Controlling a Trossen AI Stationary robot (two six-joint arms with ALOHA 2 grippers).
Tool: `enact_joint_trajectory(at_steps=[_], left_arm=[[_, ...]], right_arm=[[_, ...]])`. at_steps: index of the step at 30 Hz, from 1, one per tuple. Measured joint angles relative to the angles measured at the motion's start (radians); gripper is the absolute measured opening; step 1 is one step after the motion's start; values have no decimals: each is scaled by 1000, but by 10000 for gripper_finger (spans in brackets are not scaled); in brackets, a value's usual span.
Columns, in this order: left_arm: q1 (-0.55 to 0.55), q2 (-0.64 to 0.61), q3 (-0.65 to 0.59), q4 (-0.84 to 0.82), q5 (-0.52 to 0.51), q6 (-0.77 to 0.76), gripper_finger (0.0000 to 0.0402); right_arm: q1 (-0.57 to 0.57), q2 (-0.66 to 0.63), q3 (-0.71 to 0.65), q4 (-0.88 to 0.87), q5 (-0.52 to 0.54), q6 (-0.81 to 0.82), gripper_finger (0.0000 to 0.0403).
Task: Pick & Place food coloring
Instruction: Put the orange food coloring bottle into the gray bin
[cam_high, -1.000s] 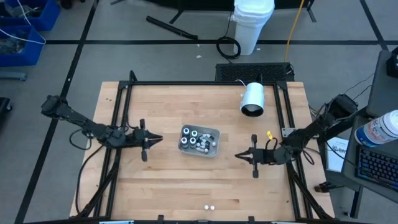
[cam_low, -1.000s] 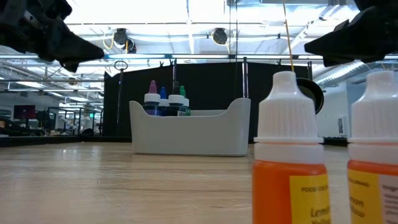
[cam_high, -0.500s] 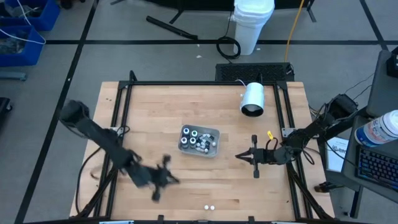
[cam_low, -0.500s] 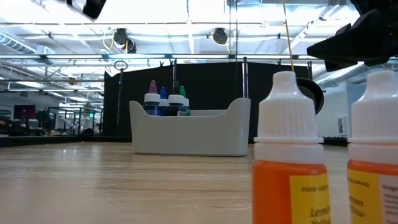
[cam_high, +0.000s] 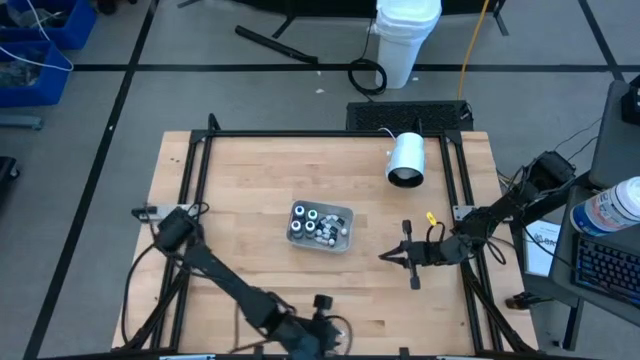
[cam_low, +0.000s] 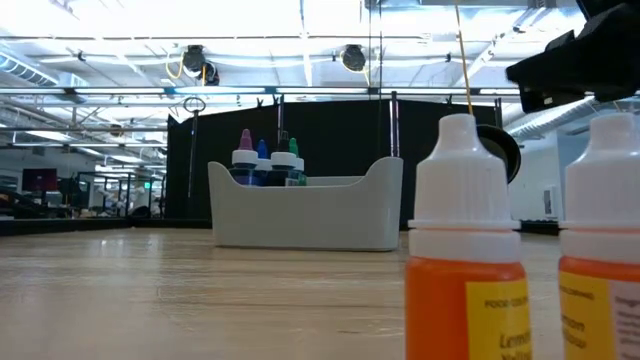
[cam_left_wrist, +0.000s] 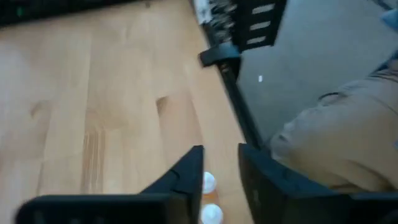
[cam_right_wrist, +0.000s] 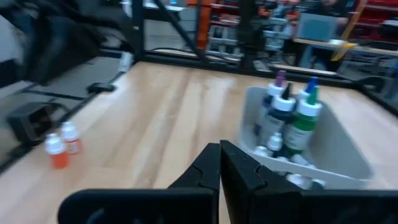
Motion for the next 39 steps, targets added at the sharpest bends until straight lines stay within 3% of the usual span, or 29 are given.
enact_joint_trajectory(at_steps=[7,12,39], left_arm=[[43,95,116,-155,85,-222,216],[53,94,111,-205,132,-291,260],[38,94,44,-174,116,-259,243]], right_arm=[[0,0,0,0,-98,3,1],[0,0,0,-1,-98,-10,1],[0,0,0,2,-95,-33,0]])
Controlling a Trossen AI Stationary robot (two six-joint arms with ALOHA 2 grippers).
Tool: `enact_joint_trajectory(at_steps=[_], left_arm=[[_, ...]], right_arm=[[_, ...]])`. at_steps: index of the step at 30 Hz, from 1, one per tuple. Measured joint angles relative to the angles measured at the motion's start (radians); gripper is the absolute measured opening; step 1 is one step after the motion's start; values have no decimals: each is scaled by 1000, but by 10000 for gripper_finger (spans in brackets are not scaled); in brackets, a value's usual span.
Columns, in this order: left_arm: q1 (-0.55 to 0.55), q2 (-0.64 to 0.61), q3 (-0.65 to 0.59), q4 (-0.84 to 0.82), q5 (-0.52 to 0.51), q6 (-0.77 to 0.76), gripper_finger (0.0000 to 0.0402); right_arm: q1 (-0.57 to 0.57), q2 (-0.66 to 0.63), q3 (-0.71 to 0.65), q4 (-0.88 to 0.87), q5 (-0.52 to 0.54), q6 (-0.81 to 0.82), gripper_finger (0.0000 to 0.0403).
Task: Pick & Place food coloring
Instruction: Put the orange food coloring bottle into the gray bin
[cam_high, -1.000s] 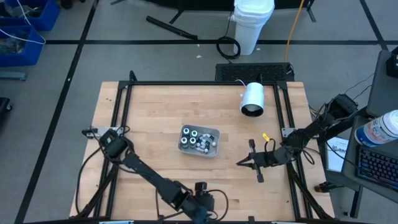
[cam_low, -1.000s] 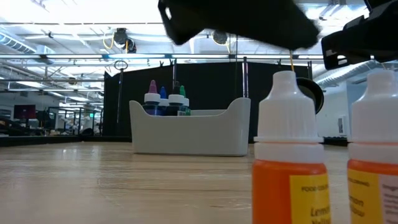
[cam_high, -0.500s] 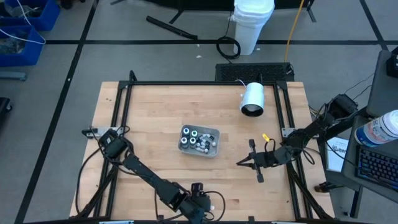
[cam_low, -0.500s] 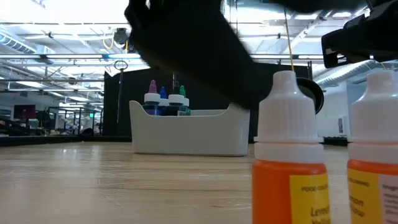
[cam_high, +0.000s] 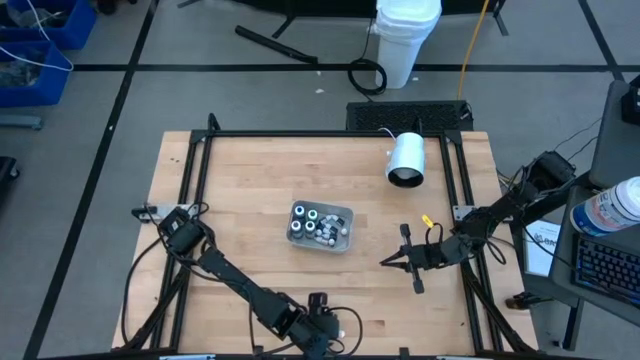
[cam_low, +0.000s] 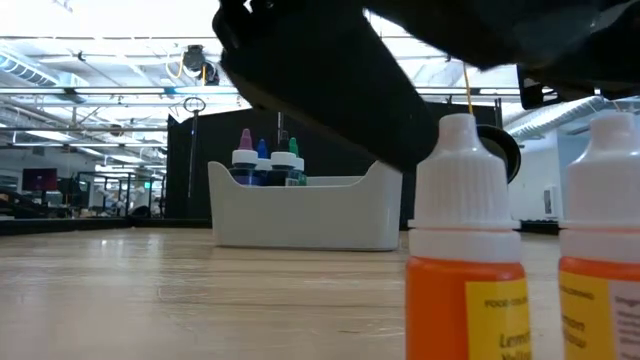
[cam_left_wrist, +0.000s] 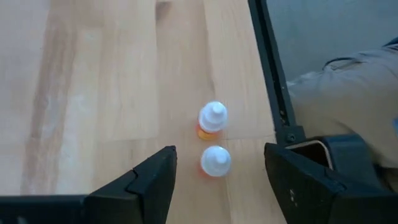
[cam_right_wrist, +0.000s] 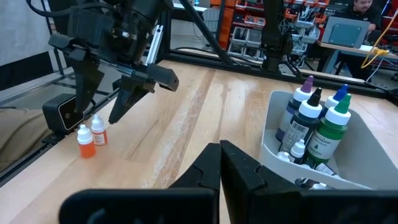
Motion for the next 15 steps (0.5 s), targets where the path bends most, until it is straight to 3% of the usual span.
enact_joint_trajectory(at_steps=[15], left_arm=[[11,27,0,11,10,13,243]], right_arm=[[0,0,0,0,1,-1,0]])
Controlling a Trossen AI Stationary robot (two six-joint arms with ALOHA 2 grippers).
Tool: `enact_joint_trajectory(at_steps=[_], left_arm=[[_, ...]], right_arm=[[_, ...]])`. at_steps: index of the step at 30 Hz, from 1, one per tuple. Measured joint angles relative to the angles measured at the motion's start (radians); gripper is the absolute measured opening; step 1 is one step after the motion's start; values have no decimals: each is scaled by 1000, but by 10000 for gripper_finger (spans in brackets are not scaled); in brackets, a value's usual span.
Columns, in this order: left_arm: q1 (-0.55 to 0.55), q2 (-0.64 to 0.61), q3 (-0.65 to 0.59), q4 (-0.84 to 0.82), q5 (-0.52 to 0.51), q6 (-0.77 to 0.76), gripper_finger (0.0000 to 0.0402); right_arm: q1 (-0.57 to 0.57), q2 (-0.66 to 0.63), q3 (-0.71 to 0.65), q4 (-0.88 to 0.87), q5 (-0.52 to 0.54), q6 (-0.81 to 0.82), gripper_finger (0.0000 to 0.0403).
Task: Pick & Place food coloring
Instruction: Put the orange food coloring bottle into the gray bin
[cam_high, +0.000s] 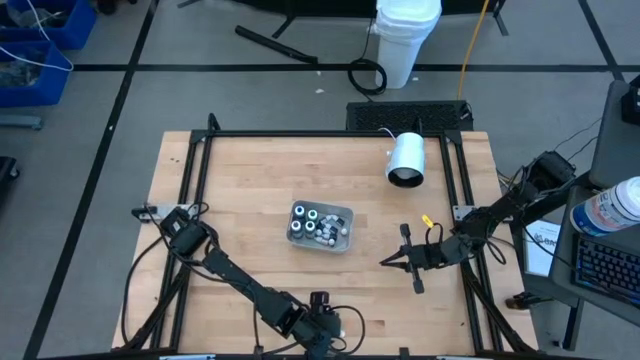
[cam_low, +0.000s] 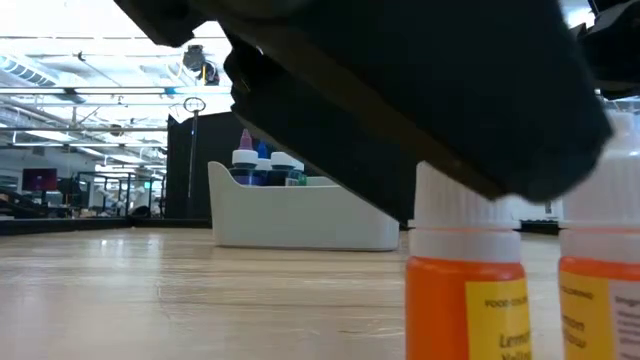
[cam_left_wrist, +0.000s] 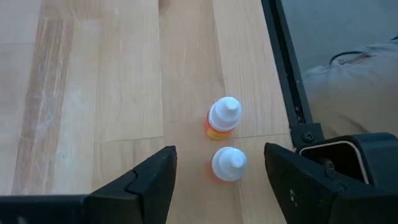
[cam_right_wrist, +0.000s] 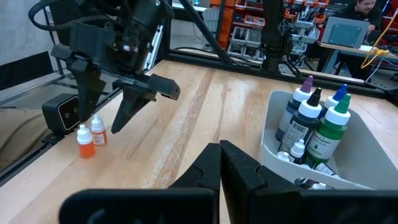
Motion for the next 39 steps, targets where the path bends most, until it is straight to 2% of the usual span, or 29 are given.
enact_joint_trajectory(at_steps=[12,18,39], left_arm=[[1,4,0,1,-15,-2,243],[2,40,0,54,37,13,243],[24,29,0,41,40,0,243]], right_arm=[[0,0,0,0,0,0,0],[0,0,0,0,0,0,0],[0,0,0,-1,0,2,0]])
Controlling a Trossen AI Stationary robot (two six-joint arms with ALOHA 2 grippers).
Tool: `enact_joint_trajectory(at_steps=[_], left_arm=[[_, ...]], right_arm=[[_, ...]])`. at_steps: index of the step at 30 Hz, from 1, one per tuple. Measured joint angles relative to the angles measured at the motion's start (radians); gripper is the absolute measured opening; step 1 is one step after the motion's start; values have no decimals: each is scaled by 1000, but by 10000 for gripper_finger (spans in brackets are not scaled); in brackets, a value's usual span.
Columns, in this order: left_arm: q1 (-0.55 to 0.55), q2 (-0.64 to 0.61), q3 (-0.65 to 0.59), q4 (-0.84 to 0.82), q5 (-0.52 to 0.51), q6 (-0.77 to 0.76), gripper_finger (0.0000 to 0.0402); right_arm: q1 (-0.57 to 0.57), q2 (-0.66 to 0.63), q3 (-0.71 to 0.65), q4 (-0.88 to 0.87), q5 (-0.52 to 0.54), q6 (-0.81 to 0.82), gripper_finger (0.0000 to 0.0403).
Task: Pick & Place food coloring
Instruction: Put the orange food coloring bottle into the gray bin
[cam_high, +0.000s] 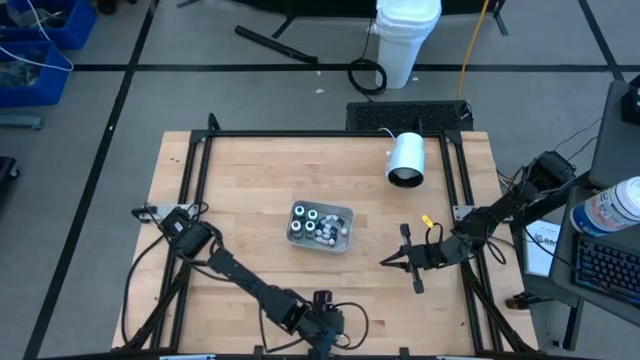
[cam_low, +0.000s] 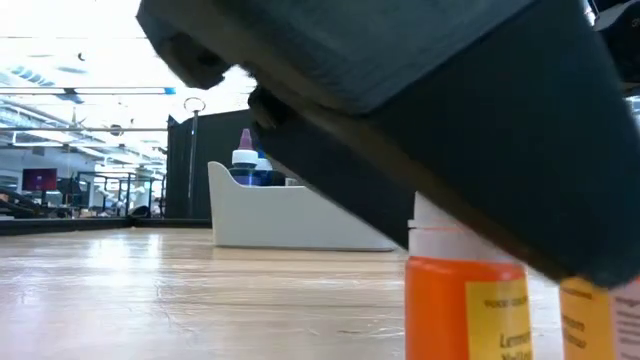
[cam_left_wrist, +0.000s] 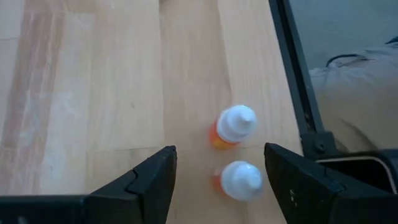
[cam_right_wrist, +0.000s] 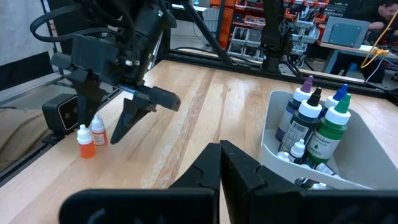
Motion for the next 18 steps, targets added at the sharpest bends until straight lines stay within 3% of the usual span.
enact_joint_trajectory(at_steps=[14,18], left_arm=[[-4,0,0,-28,17,-29,242],[-4,0,0,-29,31,-29,215]], right_arm=[[0,0,0,0,0,0,0],[0,0,0,0,0,-1,0]])
